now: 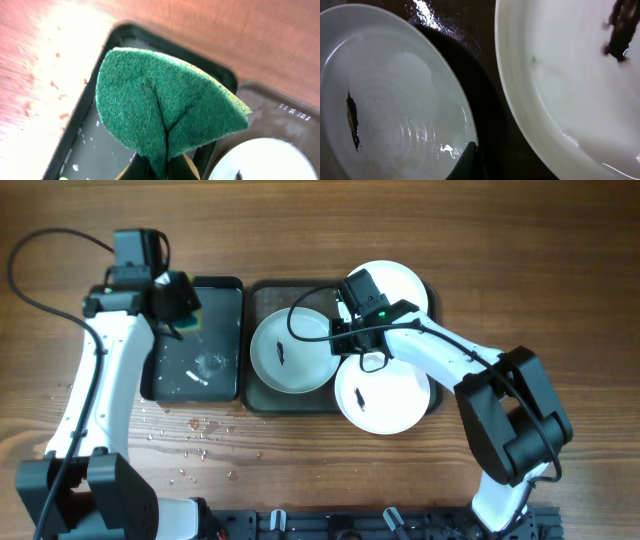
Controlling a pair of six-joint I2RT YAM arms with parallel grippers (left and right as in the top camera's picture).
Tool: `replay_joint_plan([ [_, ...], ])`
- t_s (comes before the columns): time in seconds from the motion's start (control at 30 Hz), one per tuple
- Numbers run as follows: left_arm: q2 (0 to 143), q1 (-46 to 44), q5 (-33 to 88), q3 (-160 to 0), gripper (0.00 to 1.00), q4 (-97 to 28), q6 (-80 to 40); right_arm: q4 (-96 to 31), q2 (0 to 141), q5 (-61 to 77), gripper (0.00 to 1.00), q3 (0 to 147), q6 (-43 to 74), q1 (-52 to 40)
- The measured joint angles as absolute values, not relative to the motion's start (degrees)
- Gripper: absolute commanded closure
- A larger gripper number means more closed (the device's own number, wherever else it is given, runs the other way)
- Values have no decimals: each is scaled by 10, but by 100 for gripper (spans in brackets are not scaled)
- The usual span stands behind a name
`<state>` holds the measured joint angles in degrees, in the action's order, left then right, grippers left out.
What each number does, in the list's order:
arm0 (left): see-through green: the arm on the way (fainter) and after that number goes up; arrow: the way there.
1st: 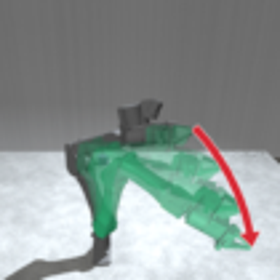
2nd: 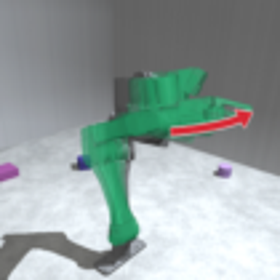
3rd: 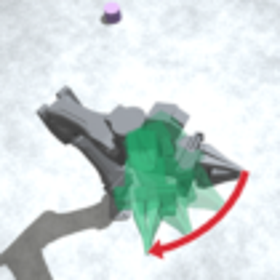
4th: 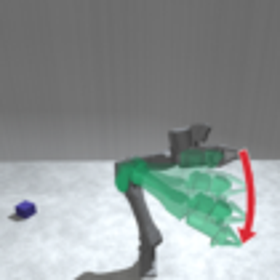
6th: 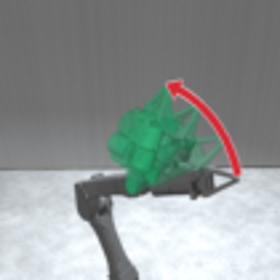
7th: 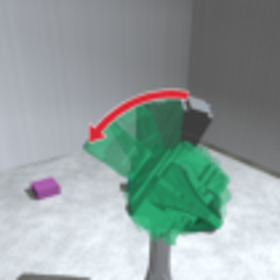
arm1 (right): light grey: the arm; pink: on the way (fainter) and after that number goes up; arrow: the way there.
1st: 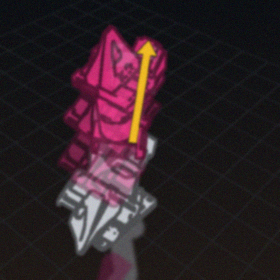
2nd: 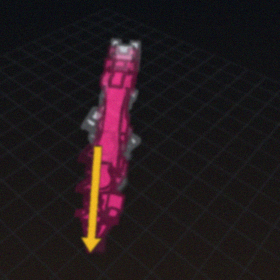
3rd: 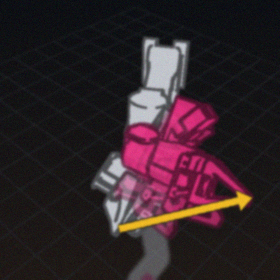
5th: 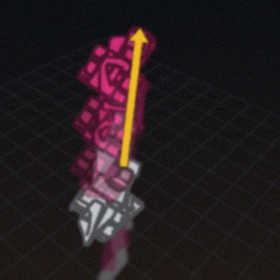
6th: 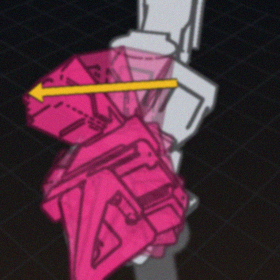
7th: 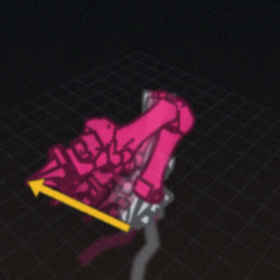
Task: Clean dirty plates on tray and stack at the side
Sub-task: 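Lift the green sponge with the left gripper out of the black tray, then scrub the left white plate with the sponge in the left gripper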
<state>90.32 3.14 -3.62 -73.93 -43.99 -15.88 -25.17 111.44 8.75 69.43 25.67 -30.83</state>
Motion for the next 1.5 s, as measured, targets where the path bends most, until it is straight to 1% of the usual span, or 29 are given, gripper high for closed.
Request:
replay_joint_plan([
  [0.13, 904, 41, -25, -750, 96, -465, -161, -252, 1114, 88, 96, 694, 257, -308],
  [0.27, 905, 39, 17, -750, 96, -464, -163, -252, 1114, 88, 96, 694, 257, -308],
  [0.33, 905, 27, 56, -750, 96, -459, -175, -252, 1114, 88, 96, 694, 257, -308],
  [0.47, 905, 0, 75, -750, 96, -456, -207, -252, 1114, 88, 96, 694, 257, -308],
  [0.77, 946, -140, 95, -750, 96, -450, -277, -252, 1114, 90, 96, 694, 267, -308],
  [0.93, 982, -176, 91, -750, 96, -446, -310, -252, 1114, 90, 96, 694, 279, -308],
  [1.2, 1007, -188, 86, -750, 96, -446, -338, -246, 1114, 76, 96, 694, 326, -308],
  [1.5, 1007, -188, 62, -750, 96, -446, -338, -226, 1114, 74, 96, 690, 376, -308],
])
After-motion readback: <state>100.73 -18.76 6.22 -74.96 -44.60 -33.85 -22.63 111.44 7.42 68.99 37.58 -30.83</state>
